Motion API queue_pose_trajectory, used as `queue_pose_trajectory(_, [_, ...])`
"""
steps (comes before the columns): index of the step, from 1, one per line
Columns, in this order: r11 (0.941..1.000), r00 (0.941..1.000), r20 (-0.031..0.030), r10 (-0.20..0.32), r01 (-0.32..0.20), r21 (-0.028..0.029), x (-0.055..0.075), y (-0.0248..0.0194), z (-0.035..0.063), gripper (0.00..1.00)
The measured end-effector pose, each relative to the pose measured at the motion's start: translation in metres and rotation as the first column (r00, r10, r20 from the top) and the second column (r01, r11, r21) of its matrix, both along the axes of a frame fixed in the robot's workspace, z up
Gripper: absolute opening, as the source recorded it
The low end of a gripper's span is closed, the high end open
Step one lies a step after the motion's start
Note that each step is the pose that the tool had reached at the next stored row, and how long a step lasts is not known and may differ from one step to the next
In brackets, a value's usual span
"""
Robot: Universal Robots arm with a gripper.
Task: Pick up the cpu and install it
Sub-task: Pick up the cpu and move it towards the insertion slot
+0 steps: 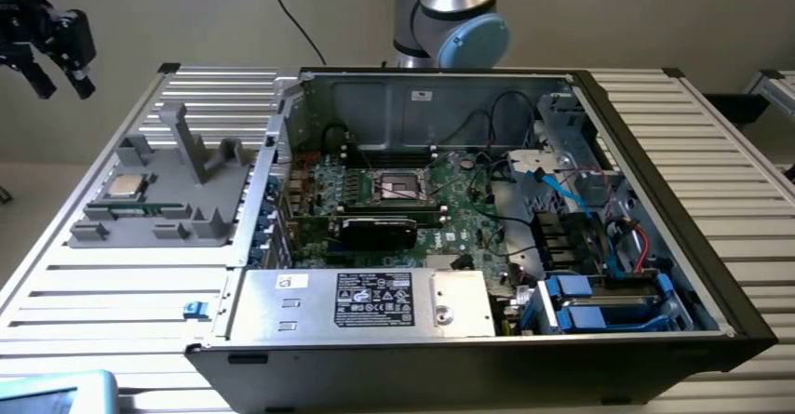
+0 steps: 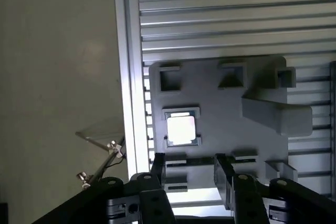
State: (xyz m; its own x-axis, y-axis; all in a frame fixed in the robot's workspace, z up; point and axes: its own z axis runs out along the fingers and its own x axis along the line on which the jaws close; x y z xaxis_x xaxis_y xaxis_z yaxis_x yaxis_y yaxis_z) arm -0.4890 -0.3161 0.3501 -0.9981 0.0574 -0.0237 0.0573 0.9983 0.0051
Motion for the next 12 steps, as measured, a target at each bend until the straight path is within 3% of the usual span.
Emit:
queue_pose_trajectory(1, [1.0, 1.0, 0.0, 0.009, -0.009, 0.0, 0.0, 0.0, 0.0, 0.54])
queue_pose_trajectory(2, [0.9997, 0.9997, 0.0, 0.023, -0.023, 0.0, 0.0, 0.0, 0.0, 0.6])
queue_pose_trajectory(6, [0.9961, 0.9961, -0.0001, 0.088, -0.088, 0.0, 0.0, 0.0, -0.0002, 0.6])
queue_pose_trajectory(12, [0.996, 0.996, -0.0015, 0.09, -0.09, 0.0002, 0.0, 0.0, -0.0051, 0.6])
